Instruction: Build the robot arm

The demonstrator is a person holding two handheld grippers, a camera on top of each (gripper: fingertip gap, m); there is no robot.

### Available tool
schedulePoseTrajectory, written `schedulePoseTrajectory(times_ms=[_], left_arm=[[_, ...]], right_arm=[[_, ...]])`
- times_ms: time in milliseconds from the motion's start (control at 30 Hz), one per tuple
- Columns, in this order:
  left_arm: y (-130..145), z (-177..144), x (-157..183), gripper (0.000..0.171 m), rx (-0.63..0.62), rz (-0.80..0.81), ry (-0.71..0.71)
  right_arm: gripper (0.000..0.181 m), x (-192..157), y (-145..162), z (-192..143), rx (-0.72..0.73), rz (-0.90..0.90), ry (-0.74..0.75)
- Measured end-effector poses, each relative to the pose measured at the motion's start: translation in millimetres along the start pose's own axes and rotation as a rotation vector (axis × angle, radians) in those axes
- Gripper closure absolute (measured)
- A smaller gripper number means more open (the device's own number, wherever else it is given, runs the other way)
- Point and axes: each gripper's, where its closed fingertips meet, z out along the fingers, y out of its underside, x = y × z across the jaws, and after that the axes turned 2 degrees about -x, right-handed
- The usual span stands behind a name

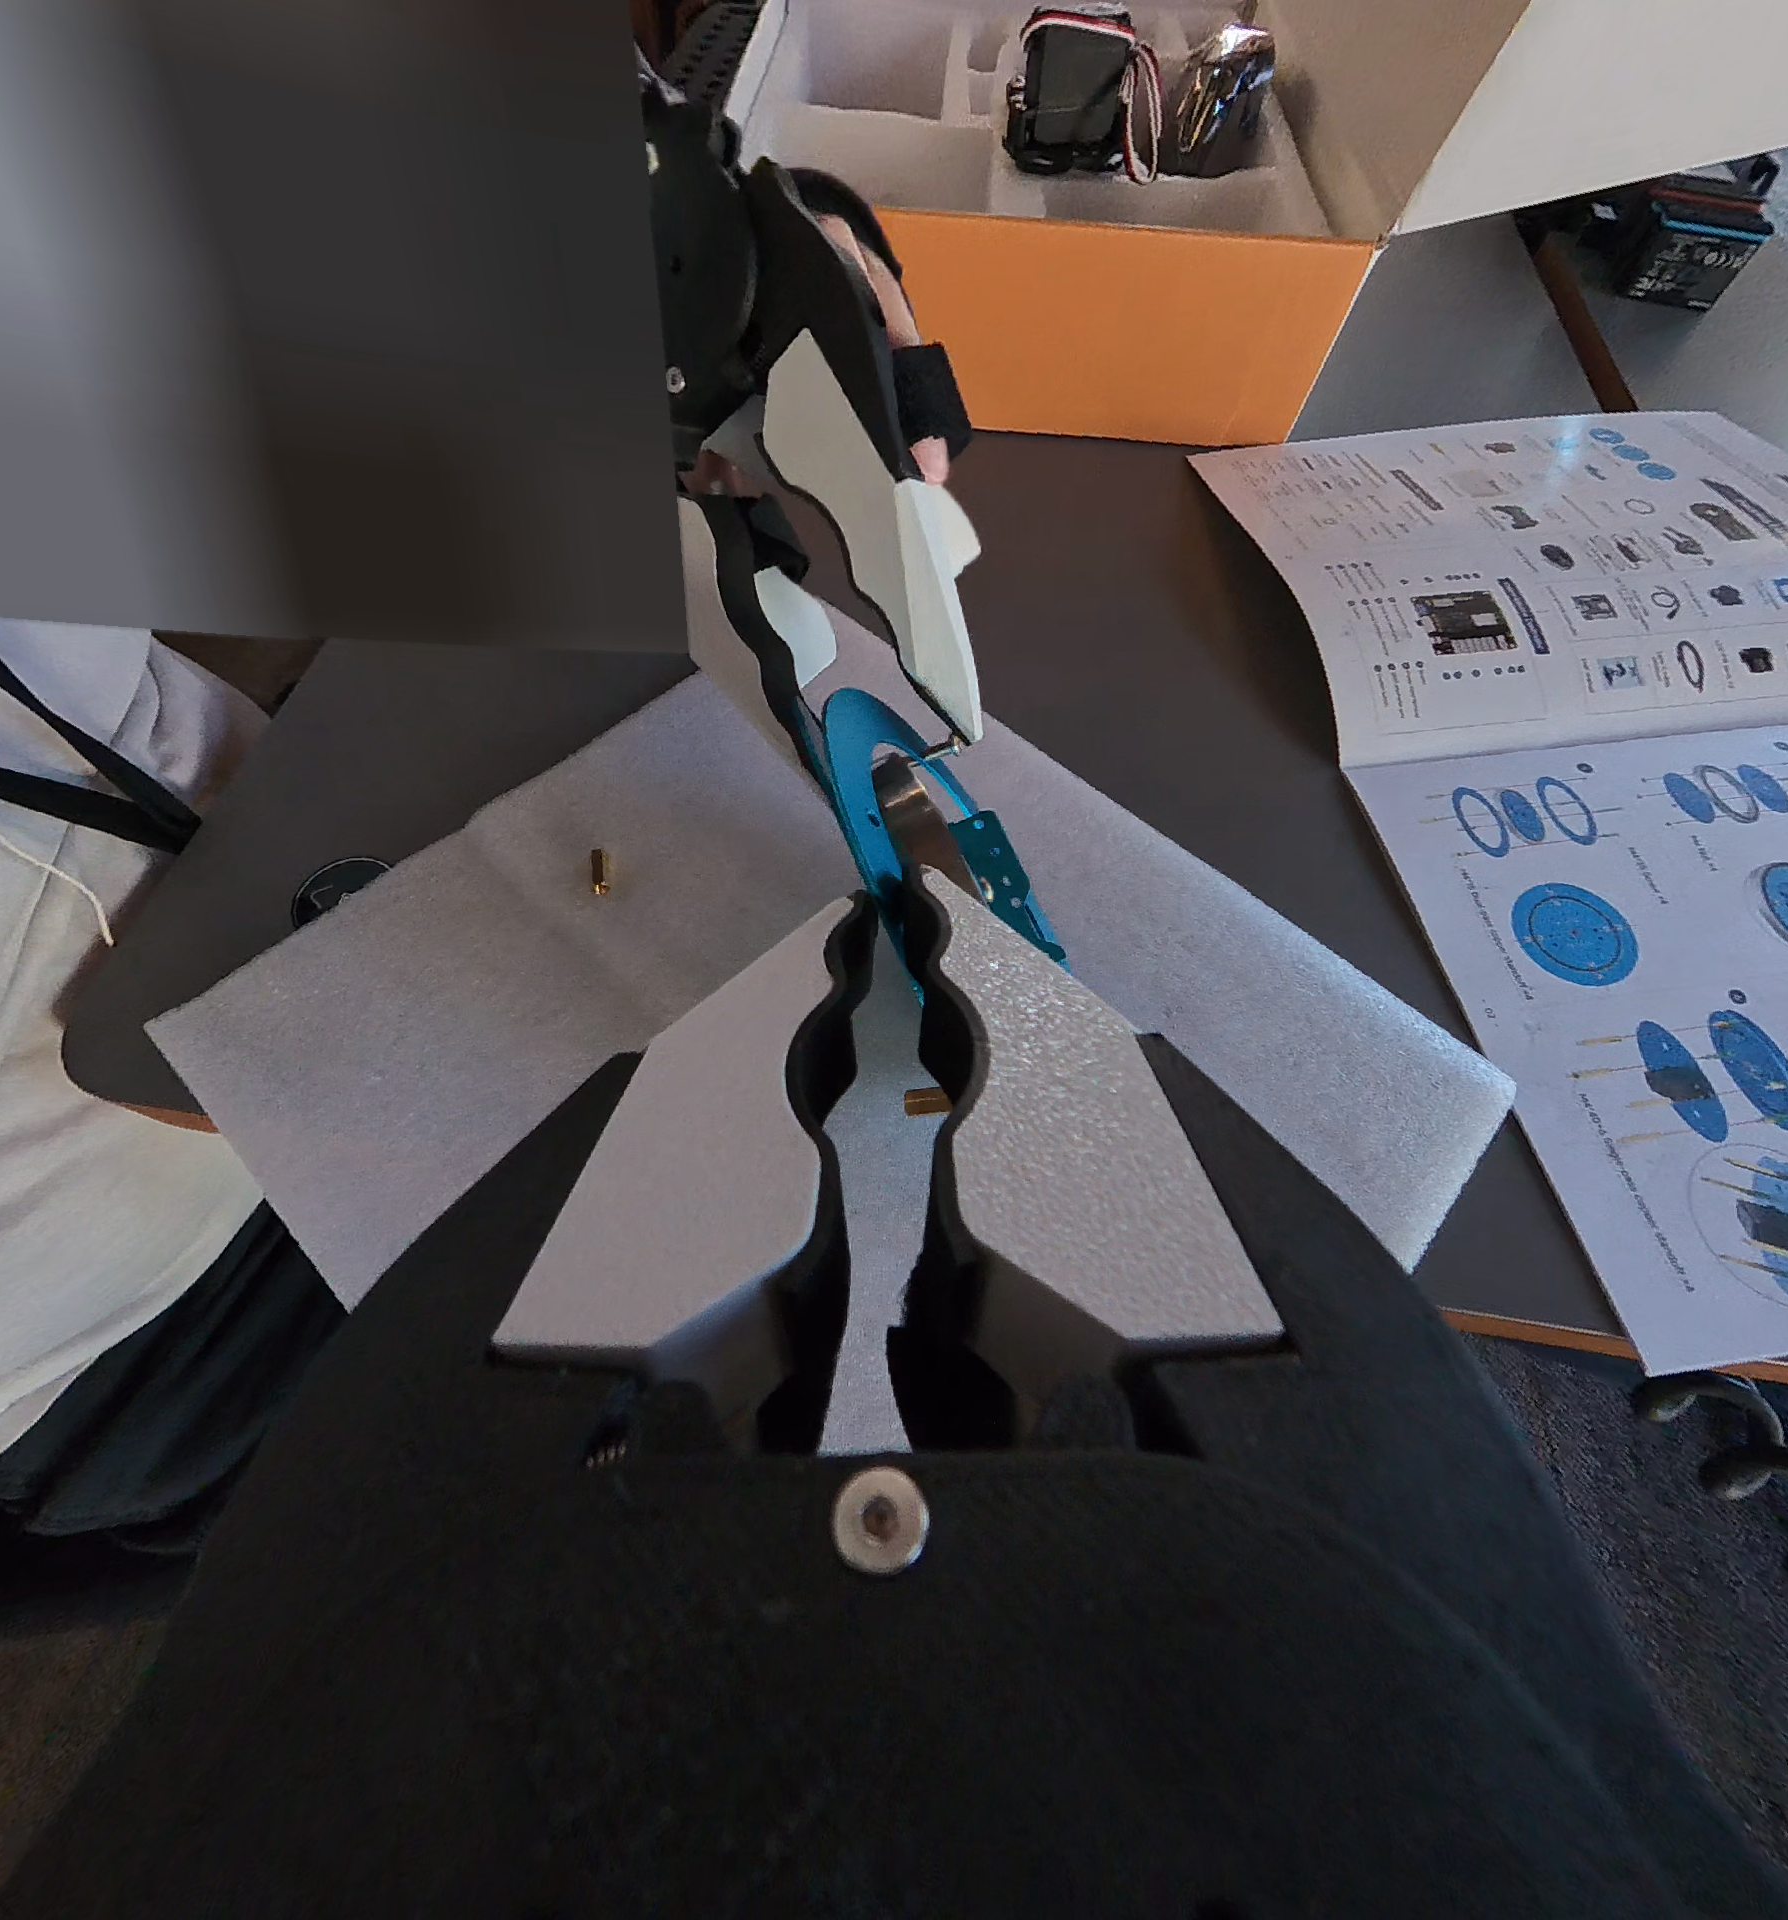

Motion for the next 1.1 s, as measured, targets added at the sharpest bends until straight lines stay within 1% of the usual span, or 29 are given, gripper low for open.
schedulePoseTrajectory(times_ms=[133, 300, 467, 500, 567, 667, 733, 800, 833, 967, 1067, 1100], left_arm=[[-1.4, 3.1, -2.9, 0.131, 0.023, -0.048, 0.019], [-0.9, 5.0, -5.2, 0.133, 0.054, -0.203, 0.088], [0.0, 5.8, -4.8, 0.135, 0.070, -0.284, 0.128], [-0.1, 5.8, -2.8, 0.145, 0.078, -0.307, 0.151], [-0.4, 6.3, -3.5, 0.145, 0.100, -0.324, 0.141], [-0.5, 8.5, -4.9, 0.142, 0.103, -0.288, 0.097], [-2.6, 9.7, -4.6, 0.137, 0.115, -0.336, 0.125], [-2.5, 10.1, -6.2, 0.127, 0.129, -0.395, 0.160], [-1.2, 10.3, -8.3, 0.123, 0.129, -0.403, 0.165], [1.3, 11.6, -12.9, 0.117, 0.109, -0.378, 0.180], [-6.8, 13.0, -12.4, 0.121, 0.155, -0.390, 0.224], [-8.8, 13.7, -11.7, 0.126, 0.168, -0.397, 0.245]], right_arm=[[0.178, 3.3, -1.6, 0.6, 0.031, 0.004, -0.015], [0.178, 9.6, -1.4, -0.7, 0.092, 0.019, -0.009], [0.178, 8.7, -0.5, -1.7, 0.123, -0.017, -0.006], [0.178, 8.6, 0.0, -2.1, 0.123, -0.030, -0.001], [0.178, 10.6, 0.6, -3.0, 0.124, -0.029, 0.003], [0.178, 14.0, 1.5, -4.3, 0.132, -0.013, -0.008], [0.178, 14.7, 2.6, -5.3, 0.134, 0.010, -0.040], [0.178, 16.5, 3.5, -6.4, 0.139, 0.020, -0.057], [0.178, 16.8, 4.0, -7.0, 0.141, 0.024, -0.069], [0.178, 19.2, 5.0, -8.2, 0.143, 0.031, -0.105], [0.178, 17.7, 5.1, -8.2, 0.146, 0.039, -0.145], [0.178, 17.9, 5.3, -8.4, 0.146, 0.040, -0.152]])
